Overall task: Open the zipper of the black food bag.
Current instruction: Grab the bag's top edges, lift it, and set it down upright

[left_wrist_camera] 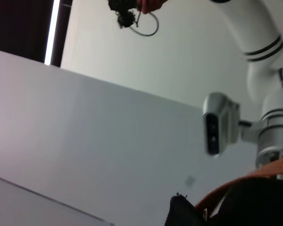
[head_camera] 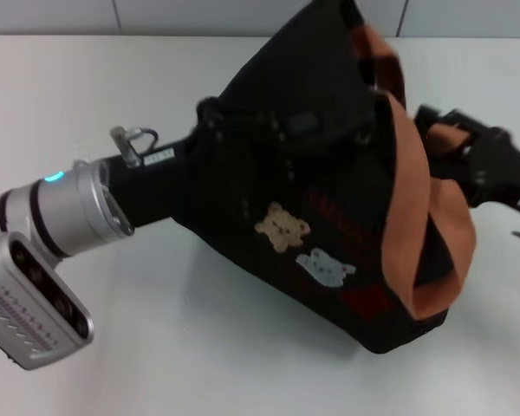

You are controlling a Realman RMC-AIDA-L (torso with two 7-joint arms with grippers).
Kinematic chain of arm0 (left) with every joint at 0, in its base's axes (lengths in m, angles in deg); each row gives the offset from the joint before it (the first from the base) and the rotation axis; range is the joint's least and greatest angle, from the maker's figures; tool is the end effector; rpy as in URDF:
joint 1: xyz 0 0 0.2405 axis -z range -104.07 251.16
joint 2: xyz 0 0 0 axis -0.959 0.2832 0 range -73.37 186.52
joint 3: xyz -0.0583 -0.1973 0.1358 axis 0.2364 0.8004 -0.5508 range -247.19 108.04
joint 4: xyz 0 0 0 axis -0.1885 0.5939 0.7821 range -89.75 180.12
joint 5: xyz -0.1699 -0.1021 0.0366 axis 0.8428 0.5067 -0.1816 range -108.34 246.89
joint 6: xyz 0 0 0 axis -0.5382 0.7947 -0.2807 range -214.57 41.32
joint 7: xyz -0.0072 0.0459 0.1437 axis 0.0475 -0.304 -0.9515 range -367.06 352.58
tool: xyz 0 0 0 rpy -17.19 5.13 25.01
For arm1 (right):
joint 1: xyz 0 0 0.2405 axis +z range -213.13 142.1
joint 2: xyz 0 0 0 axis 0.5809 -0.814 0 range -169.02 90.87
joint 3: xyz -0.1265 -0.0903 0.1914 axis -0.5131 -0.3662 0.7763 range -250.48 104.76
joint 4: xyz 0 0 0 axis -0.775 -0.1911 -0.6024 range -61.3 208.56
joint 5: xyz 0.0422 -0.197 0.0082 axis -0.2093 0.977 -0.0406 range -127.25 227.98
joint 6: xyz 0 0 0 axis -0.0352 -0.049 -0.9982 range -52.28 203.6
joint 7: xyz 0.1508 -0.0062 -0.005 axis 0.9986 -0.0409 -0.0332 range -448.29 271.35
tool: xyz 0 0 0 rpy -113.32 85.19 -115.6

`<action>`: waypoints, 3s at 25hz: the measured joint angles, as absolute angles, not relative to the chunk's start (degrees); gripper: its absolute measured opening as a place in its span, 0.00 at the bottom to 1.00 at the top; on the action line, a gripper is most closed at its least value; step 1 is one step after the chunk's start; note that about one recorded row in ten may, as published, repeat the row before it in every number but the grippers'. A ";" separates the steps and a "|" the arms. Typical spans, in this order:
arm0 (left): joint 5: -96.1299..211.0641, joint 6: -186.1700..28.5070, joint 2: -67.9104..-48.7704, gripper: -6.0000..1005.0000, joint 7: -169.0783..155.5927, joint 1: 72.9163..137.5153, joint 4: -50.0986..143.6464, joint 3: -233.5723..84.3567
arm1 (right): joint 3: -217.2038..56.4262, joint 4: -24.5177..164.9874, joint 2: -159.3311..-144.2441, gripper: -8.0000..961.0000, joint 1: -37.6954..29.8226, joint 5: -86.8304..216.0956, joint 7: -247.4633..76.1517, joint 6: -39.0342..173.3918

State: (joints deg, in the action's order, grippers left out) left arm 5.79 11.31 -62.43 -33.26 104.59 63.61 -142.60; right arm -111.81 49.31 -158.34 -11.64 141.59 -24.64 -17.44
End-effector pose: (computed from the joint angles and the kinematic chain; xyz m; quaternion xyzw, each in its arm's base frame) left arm -0.1792 0.2880 -0.0332 -0.7173 0.4924 -0.3199 0.3750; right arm 0.2558 0.2941 0.0025 -0.8556 0.2143 0.4215 0.2107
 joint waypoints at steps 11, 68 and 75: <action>10.54 11.66 -62.17 0.10 -32.85 100.59 70.28 -141.14 | -105.67 49.31 -155.50 0.86 -15.75 142.30 -21.81 -26.42; 8.46 5.00 -62.56 0.10 -49.64 100.70 77.08 -139.24 | -125.31 48.70 -158.45 0.01 3.27 156.46 -0.19 -8.23; 8.53 5.76 -62.59 0.10 -49.79 101.12 73.95 -140.87 | -130.41 55.55 -158.74 0.01 10.62 156.34 0.06 -0.34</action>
State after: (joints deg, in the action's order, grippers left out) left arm 8.53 5.76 -62.59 -49.79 101.12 73.95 -140.87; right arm -130.41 55.55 -158.74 10.62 156.34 0.06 -0.34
